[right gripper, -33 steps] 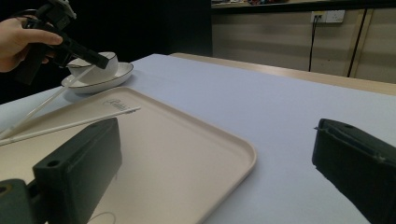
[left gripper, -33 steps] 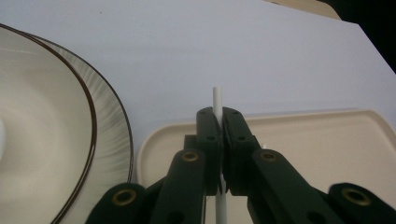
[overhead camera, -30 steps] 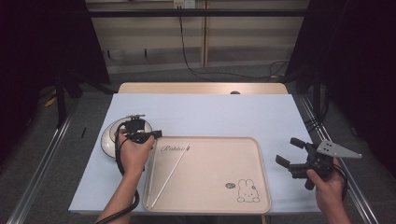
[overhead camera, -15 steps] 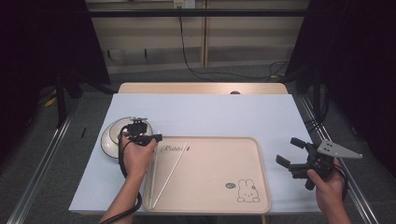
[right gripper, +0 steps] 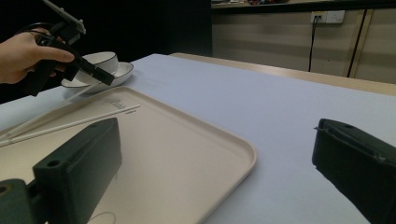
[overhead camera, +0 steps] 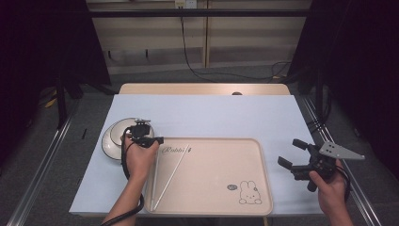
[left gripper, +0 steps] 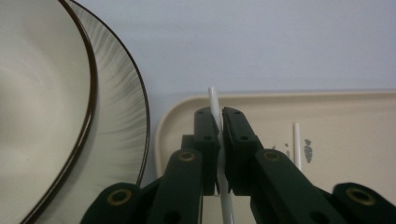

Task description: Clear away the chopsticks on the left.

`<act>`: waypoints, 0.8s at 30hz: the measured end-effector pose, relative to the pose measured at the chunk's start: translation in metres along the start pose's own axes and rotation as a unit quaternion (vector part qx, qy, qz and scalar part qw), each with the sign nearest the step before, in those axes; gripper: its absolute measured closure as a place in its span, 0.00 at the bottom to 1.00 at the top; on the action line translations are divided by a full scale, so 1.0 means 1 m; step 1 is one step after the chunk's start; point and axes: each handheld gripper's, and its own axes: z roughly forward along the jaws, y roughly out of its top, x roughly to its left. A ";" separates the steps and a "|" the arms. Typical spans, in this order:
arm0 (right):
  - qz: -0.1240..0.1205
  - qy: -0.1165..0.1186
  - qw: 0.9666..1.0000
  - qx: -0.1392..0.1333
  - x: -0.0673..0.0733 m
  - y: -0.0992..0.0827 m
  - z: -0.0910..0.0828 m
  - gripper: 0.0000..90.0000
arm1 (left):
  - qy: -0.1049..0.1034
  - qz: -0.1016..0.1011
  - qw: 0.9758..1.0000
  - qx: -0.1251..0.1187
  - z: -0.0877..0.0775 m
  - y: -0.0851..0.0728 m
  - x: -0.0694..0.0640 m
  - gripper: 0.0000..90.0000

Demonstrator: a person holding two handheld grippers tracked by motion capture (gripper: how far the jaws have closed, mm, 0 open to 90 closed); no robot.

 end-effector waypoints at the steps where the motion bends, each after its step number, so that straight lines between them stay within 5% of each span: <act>1: -0.001 0.000 1.000 0.000 0.000 0.000 0.000 0.01 | 0.002 -0.003 1.000 -0.001 0.001 -0.001 -0.001 0.94; 24: -0.002 -0.005 1.000 -0.003 -0.001 0.000 -0.001 0.01 | 0.026 0.009 0.999 0.021 0.012 -0.004 0.001 0.93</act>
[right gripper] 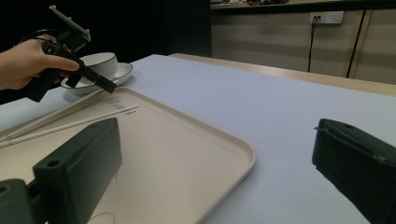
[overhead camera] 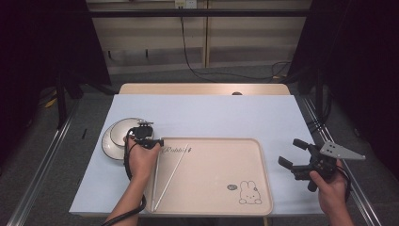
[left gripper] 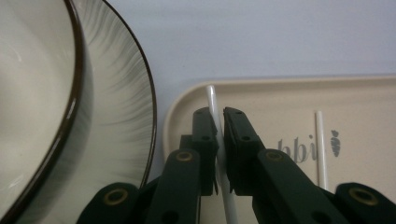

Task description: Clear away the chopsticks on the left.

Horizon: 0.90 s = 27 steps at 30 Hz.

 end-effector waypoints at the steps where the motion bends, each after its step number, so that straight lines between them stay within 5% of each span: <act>1: 0.000 0.000 1.000 0.000 0.000 0.000 0.000 0.01 | 0.001 0.001 1.000 0.001 -0.001 0.000 0.000 0.93; 14: 0.002 0.001 1.000 0.000 0.000 0.000 0.000 0.01 | 0.014 0.011 1.000 0.009 0.002 0.000 -0.002 0.89; 27: 0.004 -0.002 1.000 -0.003 0.000 0.000 0.001 0.01 | -0.002 0.008 1.000 -0.007 -0.008 0.006 -0.004 0.84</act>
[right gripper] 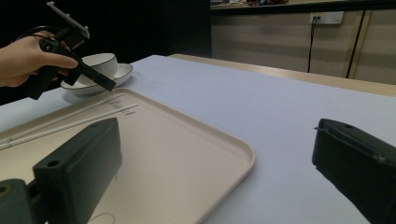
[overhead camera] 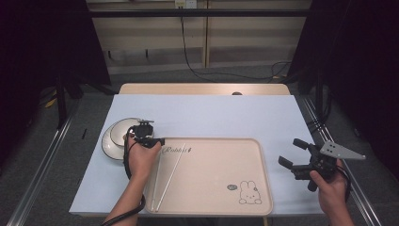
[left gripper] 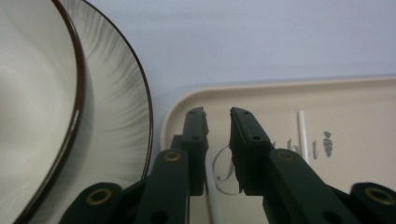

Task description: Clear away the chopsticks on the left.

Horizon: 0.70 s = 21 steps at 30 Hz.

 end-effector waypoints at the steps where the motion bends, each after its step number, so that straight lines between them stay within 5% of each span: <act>1: -0.002 0.001 1.000 0.001 0.000 0.000 0.000 0.01 | -0.001 0.006 1.000 0.002 -0.002 0.001 0.001 0.83; 6: 0.000 -0.002 1.000 -0.001 0.000 0.000 0.001 0.01 | -0.012 -0.003 1.000 -0.022 -0.009 0.006 -0.002 0.74; 14: -0.001 0.005 1.000 0.004 -0.002 0.000 0.005 0.01 | -0.045 0.010 0.998 -0.047 -0.021 0.015 -0.004 0.54; 21: -0.006 0.005 1.000 0.011 -0.001 -0.001 0.006 0.01 | -0.050 0.028 0.997 -0.060 -0.029 0.021 -0.002 0.36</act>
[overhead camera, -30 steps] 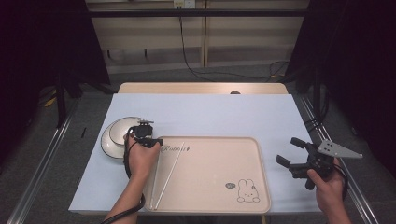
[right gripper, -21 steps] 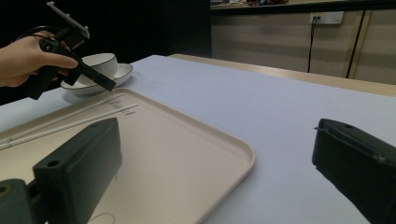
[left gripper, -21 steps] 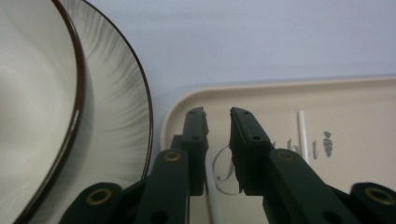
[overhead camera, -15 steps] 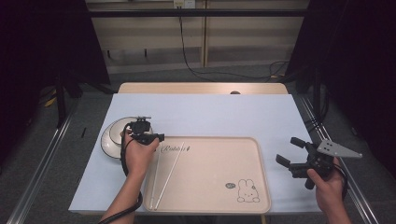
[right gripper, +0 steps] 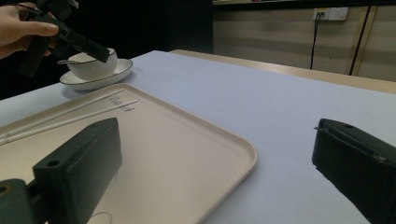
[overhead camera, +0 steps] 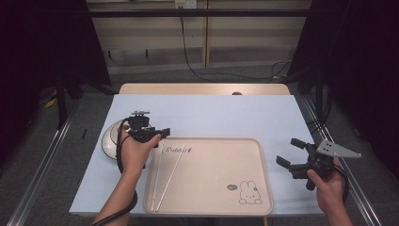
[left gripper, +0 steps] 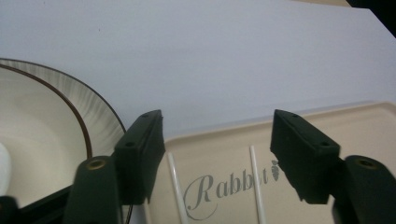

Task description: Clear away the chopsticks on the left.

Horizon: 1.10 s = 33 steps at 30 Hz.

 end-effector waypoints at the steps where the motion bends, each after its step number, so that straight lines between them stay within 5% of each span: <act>1: -0.001 0.000 1.000 0.000 0.000 0.000 0.000 0.01 | -0.002 -0.003 1.000 -0.003 -0.001 0.001 0.000 0.33; 17: -0.007 0.001 1.000 0.009 -0.001 -0.001 0.004 0.01 | -0.013 0.039 0.999 -0.008 -0.021 0.008 0.007 0.14; 33: -0.001 0.001 1.000 0.005 0.000 0.001 0.009 0.01 | -0.040 0.040 0.998 -0.009 -0.044 0.004 0.019 0.12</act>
